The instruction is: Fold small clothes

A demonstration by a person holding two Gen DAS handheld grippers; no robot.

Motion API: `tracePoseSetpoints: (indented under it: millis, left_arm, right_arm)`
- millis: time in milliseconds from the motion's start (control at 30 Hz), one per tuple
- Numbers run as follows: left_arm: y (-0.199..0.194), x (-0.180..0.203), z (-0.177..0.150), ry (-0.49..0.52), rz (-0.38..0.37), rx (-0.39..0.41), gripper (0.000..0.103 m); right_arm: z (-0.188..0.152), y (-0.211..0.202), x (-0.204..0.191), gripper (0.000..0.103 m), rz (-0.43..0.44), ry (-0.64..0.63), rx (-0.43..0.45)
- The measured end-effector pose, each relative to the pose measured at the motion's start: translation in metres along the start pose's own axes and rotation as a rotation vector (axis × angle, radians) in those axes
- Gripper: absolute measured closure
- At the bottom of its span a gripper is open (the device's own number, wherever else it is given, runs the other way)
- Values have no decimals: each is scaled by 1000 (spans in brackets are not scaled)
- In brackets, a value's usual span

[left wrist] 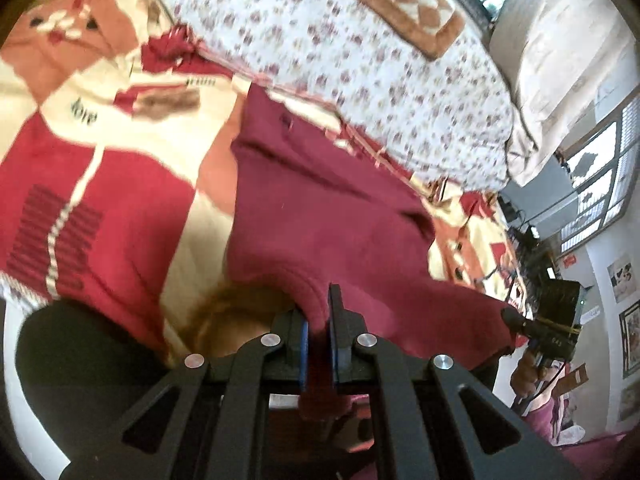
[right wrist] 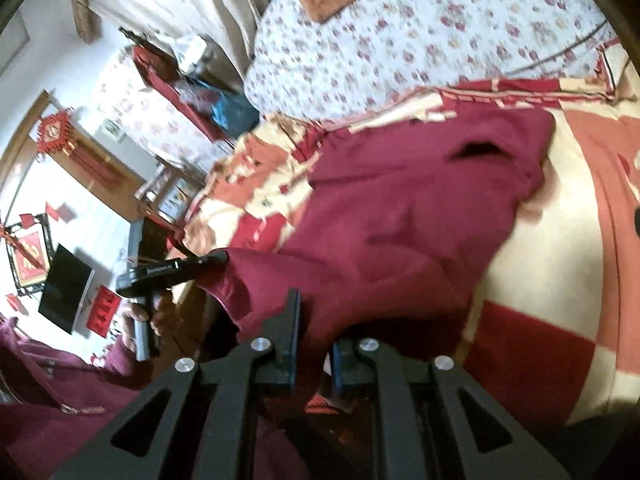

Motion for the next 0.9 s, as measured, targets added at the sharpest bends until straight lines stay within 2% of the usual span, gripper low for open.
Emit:
tracePoseSetpoints:
  millis: [167,433,633,900]
  left_arm:
    - [-5,8,23,16,-14,48,103]
    - [-2,21,64,59,-12,121,103]
    - [14,25,92,74,7,131,103]
    - [47,17,129,64,69,153,103]
  right_arm:
    - [22,-7,-4,91,-2,-15,69]
    - [67,-12,8,91,-54,-17,168]
    - [99,-4,30,91,-112,7,199]
    - [131,16,65,91,-191,46,193]
Point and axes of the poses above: each gripper's, at about its wrist camera, not at the fingertips, and y roughly the way its jaws point, x to its right, z to its top, the point moved 4 cm from there along y, roughly the way its jaws point, and after that the axes turned 4 degrees about -y, right-handed, at the moved point
